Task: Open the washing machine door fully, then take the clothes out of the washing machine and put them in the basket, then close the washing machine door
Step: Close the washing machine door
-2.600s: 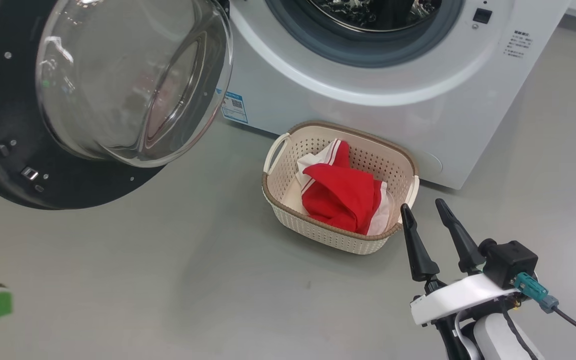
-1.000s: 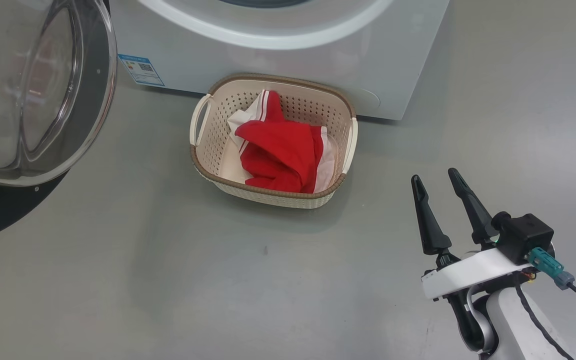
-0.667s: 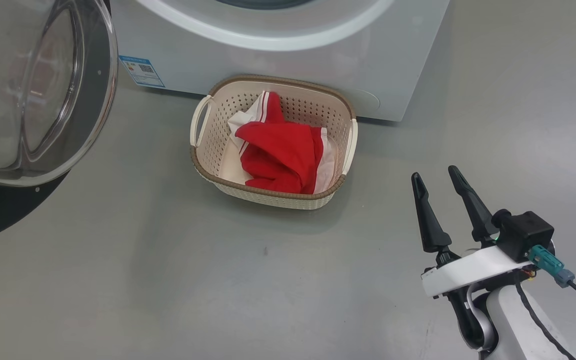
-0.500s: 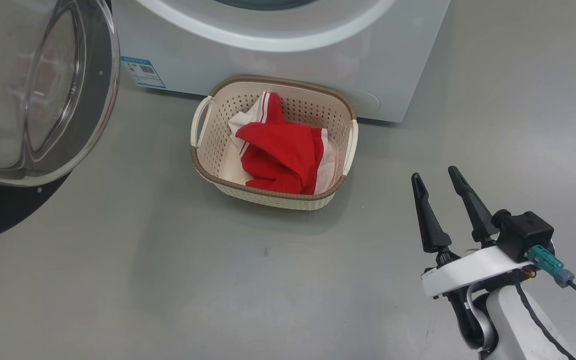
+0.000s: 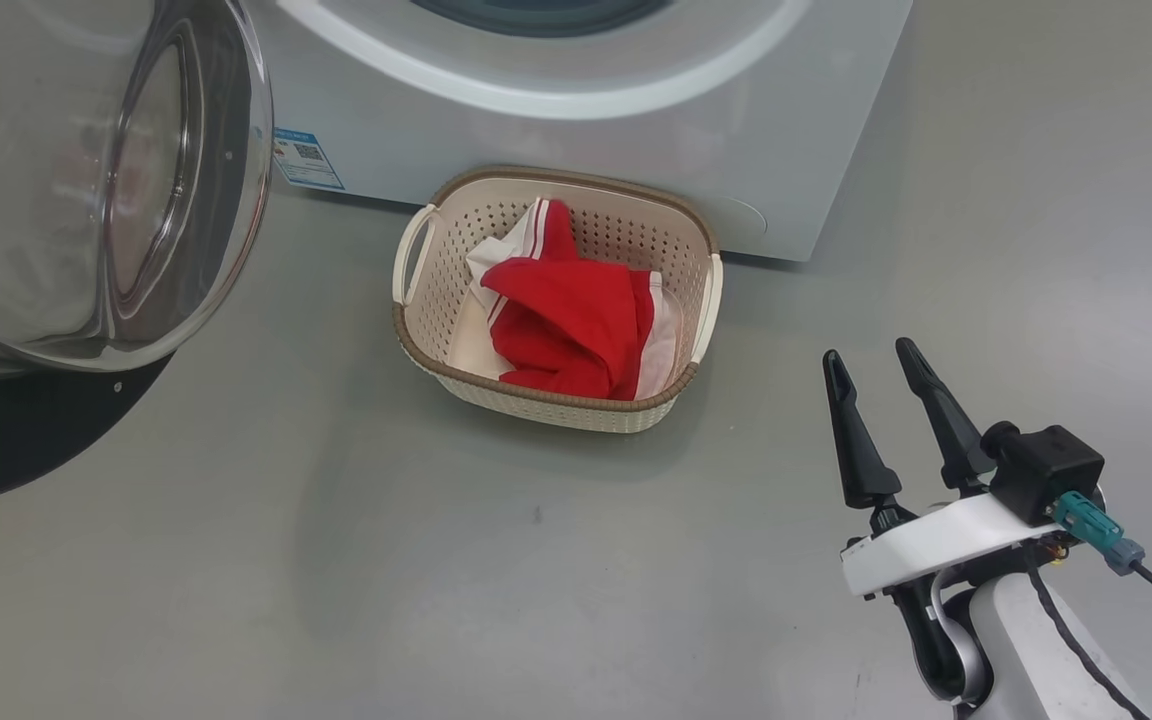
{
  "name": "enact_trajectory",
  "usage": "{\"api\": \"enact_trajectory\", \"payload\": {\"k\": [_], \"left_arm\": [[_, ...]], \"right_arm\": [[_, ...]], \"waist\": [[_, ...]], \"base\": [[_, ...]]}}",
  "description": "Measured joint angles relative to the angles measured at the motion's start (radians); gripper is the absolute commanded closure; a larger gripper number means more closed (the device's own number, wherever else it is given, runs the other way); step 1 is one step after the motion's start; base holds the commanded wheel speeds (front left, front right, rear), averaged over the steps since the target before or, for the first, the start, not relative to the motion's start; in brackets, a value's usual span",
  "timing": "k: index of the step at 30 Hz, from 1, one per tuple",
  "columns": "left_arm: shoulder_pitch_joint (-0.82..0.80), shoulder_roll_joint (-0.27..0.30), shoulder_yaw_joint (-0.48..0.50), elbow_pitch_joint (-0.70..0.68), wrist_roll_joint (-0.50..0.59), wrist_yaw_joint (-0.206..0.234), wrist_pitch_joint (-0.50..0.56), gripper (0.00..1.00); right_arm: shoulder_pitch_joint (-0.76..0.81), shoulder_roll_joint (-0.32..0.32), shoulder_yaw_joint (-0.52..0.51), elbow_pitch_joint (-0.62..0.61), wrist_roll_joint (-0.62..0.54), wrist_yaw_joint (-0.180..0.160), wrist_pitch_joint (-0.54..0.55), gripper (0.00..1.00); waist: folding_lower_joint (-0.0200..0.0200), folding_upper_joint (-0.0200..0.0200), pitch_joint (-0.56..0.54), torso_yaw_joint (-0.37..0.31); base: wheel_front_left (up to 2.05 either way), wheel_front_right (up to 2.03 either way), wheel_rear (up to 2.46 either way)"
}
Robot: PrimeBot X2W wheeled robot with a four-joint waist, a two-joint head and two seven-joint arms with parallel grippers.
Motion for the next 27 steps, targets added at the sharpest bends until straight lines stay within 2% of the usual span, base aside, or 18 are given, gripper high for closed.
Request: {"api": "enact_trajectory", "payload": {"k": [13,27], "left_arm": [[0.009,-0.012,-0.054,-0.068,-0.001,0.0,0.133,1.0],[0.08,-0.111,-0.104,-0.169,-0.025,-0.005,0.258,1.0]], "right_arm": [[0.0,0.01,0.001,0.006,0.002,0.0,0.0,0.0],[0.0,0.017,0.002,0.019,0.009,0.0,-0.003,0.0]], "waist": [[0.0,0.0,-0.019,0.011],[0.0,0.0,-0.042,0.017]], "base": [[0.0,0.0,0.0],[0.0,0.0,0.0]]}}
